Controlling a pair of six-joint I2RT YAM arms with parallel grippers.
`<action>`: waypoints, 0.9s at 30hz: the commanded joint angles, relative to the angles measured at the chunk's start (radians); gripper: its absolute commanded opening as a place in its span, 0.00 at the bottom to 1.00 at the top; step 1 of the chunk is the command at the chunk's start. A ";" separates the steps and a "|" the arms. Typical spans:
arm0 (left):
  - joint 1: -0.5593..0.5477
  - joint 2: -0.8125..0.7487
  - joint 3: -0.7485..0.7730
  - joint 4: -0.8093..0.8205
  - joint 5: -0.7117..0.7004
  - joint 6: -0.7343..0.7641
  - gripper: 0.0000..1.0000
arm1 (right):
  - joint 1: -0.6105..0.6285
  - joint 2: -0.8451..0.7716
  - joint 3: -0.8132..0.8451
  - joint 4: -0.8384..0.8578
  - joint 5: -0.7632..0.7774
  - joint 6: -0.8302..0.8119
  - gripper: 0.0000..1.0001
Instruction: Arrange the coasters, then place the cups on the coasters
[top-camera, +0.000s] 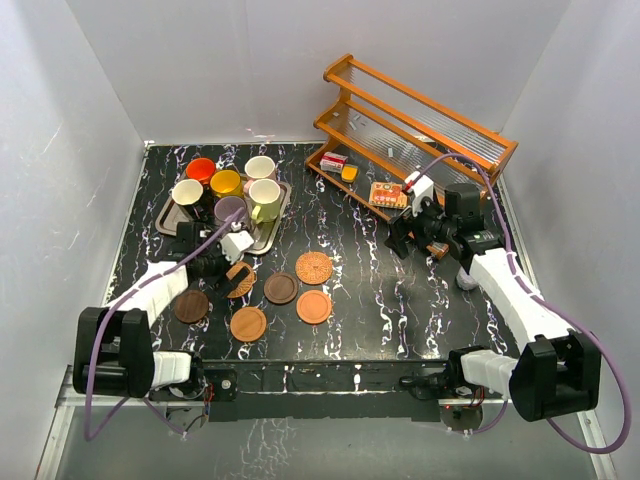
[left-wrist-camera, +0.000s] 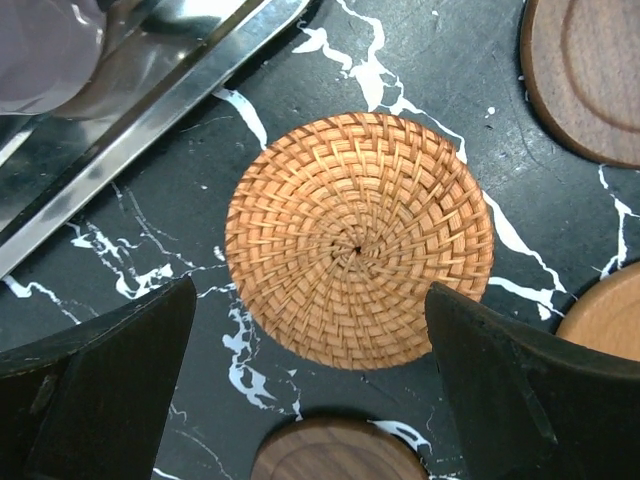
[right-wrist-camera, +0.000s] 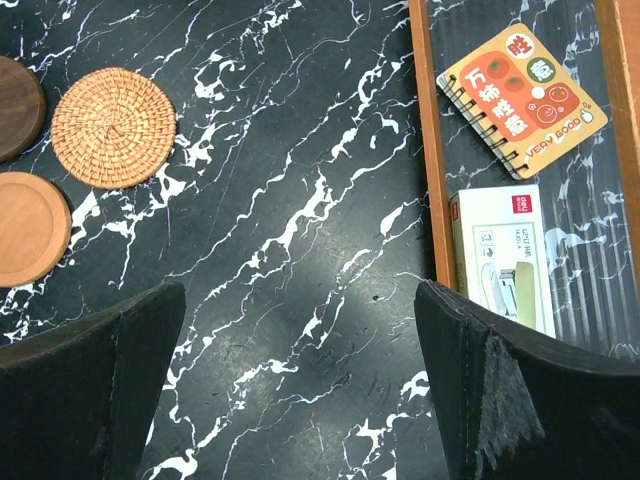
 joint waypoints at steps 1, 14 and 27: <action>-0.047 0.019 -0.039 0.123 -0.069 0.010 0.96 | -0.023 -0.003 -0.003 0.058 -0.033 -0.014 0.98; -0.158 0.064 -0.049 0.113 -0.145 -0.069 0.95 | -0.032 0.028 -0.010 0.064 -0.051 -0.024 0.98; -0.161 0.089 0.016 0.047 -0.238 -0.191 0.95 | -0.032 0.024 -0.015 0.064 -0.046 -0.040 0.98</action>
